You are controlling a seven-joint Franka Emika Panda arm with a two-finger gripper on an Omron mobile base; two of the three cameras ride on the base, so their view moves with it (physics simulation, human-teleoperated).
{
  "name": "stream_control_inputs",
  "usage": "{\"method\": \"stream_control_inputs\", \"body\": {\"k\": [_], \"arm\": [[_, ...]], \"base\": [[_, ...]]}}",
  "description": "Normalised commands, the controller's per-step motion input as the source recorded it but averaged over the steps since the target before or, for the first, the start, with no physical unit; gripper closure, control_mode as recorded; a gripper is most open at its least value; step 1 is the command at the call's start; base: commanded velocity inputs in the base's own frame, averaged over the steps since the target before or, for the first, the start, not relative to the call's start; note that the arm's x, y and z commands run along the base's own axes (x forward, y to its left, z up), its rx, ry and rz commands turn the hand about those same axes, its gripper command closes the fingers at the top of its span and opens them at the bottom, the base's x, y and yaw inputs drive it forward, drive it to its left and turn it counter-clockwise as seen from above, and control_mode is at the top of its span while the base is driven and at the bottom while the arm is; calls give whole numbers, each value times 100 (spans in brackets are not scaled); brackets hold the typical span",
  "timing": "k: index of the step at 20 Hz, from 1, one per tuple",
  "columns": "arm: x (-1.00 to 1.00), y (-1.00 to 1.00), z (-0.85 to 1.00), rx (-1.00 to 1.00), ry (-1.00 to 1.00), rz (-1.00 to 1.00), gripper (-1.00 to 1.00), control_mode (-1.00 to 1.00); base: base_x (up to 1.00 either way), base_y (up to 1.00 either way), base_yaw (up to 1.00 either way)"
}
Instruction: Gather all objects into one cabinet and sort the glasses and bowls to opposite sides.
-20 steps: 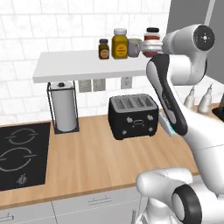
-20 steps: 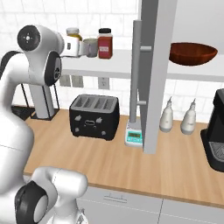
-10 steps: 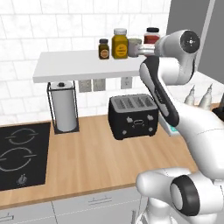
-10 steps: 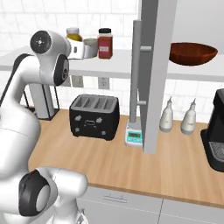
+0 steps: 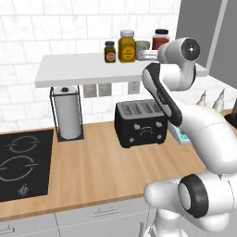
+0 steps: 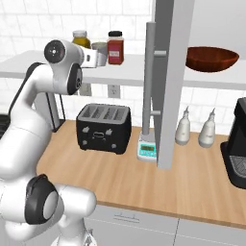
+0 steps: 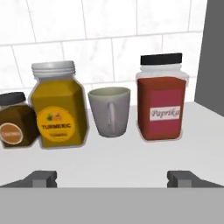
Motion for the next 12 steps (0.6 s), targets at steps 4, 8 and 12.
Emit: {"method": "stream_control_inputs", "body": {"k": [4, 8, 12], "arm": [[38, 0, 0, 0, 0, 0, -100, -100], [36, 0, 0, 0, 0, 0, -100, -100], [36, 0, 0, 0, 0, 0, -100, -100]], "base": [[0, 0, 0], [0, 0, 0], [0, 0, 0]]}}
